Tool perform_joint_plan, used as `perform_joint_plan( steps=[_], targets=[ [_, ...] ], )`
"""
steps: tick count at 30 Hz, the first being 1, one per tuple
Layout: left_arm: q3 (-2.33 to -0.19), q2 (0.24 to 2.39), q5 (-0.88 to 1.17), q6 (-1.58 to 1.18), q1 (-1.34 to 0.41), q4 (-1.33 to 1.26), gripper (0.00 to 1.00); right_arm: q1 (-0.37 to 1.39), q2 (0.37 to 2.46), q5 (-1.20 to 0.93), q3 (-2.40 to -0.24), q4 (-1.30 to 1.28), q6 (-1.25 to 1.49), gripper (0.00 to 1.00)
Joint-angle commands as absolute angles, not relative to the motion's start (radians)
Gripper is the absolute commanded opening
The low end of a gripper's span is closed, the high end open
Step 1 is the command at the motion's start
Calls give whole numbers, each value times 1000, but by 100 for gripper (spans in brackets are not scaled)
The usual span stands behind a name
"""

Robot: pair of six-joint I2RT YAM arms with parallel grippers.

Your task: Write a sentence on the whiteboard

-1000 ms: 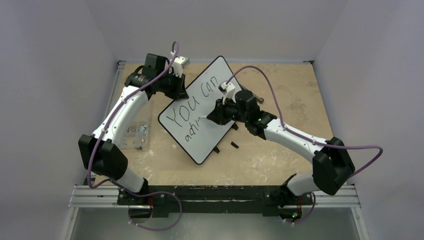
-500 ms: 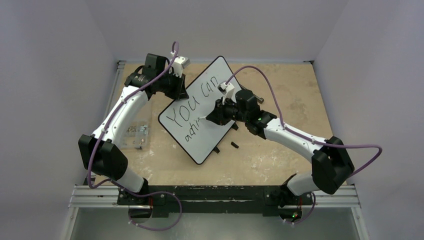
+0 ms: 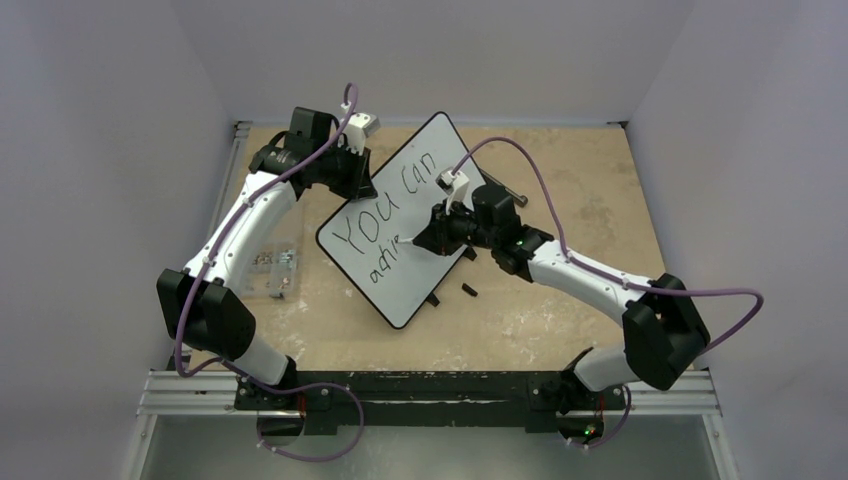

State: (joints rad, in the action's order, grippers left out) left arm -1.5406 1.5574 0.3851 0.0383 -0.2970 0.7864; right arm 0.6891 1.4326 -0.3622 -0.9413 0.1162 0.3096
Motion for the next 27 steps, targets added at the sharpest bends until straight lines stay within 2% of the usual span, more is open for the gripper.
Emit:
perform_joint_plan(
  steps=[1, 7, 15, 20, 27],
  targets=[
    [-1539, 1555, 181, 173, -298, 775, 0, 695, 1419, -348, -887, 117, 282, 0],
    [-1540, 1555, 184, 170, -299, 773, 0, 695, 1399, -298, -881, 104, 289, 0],
    [-1539, 1551, 179, 174, -305, 775, 0, 695, 1423, -209, -1017, 64, 296, 0],
    [-1537, 1547, 175, 174, -306, 776, 0, 695, 1428, -213, -1065, 35, 291, 0],
    [-1537, 1547, 172, 176, -307, 776, 0, 695, 1355, -247, -1021, 32, 301, 0]
  ],
)
